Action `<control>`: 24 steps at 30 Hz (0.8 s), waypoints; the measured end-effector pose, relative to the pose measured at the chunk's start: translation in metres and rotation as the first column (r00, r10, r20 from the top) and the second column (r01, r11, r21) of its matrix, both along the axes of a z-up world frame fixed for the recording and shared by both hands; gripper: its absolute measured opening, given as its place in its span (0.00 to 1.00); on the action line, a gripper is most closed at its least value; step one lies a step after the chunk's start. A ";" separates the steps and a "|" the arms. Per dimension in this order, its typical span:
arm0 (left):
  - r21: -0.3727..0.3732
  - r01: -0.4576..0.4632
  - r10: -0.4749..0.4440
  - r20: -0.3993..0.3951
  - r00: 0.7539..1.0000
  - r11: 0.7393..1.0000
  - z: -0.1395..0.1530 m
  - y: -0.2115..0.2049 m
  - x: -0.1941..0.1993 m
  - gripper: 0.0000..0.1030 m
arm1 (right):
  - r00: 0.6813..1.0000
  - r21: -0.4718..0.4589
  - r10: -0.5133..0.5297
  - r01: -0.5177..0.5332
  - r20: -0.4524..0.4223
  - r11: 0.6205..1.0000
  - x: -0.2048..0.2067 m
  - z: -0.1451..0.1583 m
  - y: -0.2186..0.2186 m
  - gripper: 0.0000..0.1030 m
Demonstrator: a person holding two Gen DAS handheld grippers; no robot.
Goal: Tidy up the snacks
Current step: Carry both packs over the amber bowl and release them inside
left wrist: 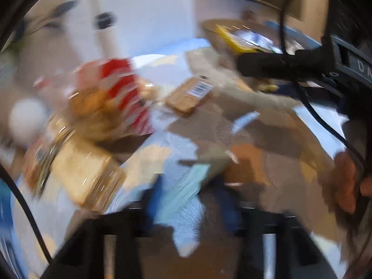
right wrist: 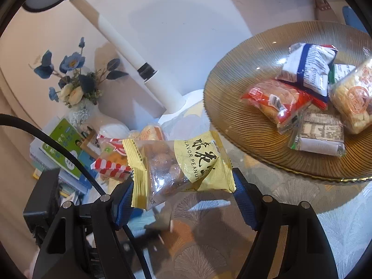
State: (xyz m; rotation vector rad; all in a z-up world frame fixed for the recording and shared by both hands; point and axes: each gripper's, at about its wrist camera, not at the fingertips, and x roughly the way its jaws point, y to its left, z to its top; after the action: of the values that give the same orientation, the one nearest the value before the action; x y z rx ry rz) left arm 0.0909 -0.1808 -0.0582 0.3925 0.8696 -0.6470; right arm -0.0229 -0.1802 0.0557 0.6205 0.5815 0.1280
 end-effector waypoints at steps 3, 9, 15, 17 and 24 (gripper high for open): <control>-0.020 -0.057 0.057 0.012 0.998 0.998 0.002 -0.006 -0.015 0.07 | 1.000 -0.017 -0.014 0.014 0.017 1.000 -0.003 0.004 0.001 0.73; -0.190 -0.181 0.149 -0.170 0.974 0.965 0.018 0.017 -0.007 0.06 | 1.000 0.000 -0.004 0.004 0.021 1.000 -0.003 0.003 0.001 0.73; -0.295 -0.279 0.222 -0.210 0.952 0.914 0.043 0.053 -0.016 0.06 | 0.998 0.005 0.022 -0.022 0.058 1.000 -0.005 0.010 0.004 0.72; -0.316 -0.303 0.248 -0.204 0.947 0.899 0.054 0.056 -0.015 0.06 | 0.995 -0.020 0.025 -0.023 0.097 1.000 -0.010 0.023 0.007 0.72; -0.426 -0.250 0.230 -0.097 0.968 0.869 0.135 0.031 0.007 0.06 | 0.973 -0.119 -0.080 0.108 0.216 0.987 -0.027 0.107 -0.029 0.72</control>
State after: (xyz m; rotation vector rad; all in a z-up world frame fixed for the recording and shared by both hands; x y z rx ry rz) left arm 0.0983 -0.1500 0.0769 -0.1368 0.7715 -0.5988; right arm -0.0495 -0.2092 0.1629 0.4991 0.3515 0.0648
